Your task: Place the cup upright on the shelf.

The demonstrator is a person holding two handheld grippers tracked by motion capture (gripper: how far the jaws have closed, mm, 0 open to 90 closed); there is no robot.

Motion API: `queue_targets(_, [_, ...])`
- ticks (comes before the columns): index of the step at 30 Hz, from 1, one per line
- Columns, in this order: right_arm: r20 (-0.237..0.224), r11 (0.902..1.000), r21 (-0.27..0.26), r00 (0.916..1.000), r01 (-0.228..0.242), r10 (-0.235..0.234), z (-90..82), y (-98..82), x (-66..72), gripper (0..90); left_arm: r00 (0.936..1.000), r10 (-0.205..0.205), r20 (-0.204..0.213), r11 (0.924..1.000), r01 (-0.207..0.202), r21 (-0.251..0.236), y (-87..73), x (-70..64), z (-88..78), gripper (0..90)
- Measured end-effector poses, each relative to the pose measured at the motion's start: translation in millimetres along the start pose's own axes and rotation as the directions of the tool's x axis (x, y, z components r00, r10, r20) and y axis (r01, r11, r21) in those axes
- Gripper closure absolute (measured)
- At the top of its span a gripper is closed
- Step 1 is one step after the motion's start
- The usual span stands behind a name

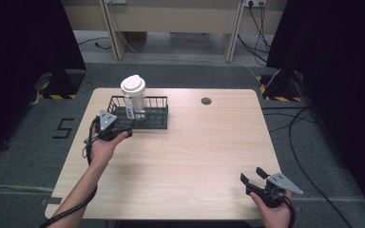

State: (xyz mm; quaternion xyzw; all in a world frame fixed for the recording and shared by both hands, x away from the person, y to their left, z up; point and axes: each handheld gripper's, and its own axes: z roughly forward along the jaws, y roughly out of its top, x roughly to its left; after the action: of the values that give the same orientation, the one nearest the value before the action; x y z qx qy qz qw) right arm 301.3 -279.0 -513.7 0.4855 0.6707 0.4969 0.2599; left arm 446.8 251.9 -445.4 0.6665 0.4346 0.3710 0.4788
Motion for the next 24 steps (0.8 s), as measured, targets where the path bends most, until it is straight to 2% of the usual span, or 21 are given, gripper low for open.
queue_targets(17, [0.004,1.0000,-0.001,1.0000,0.000,0.000,-0.2,0.0,0.1,27.1,0.9999,-0.002,0.014,1.0000,0.002,-0.005,-17.6,-5.2,-32.4,14.6])
queue_targets(24, [0.004,1.0000,0.000,1.0000,0.000,0.000,-0.1,0.0,0.2,27.1,1.0000,-0.006,0.006,1.0000,0.006,0.004,-28.1,-3.3,-45.0,14.6])
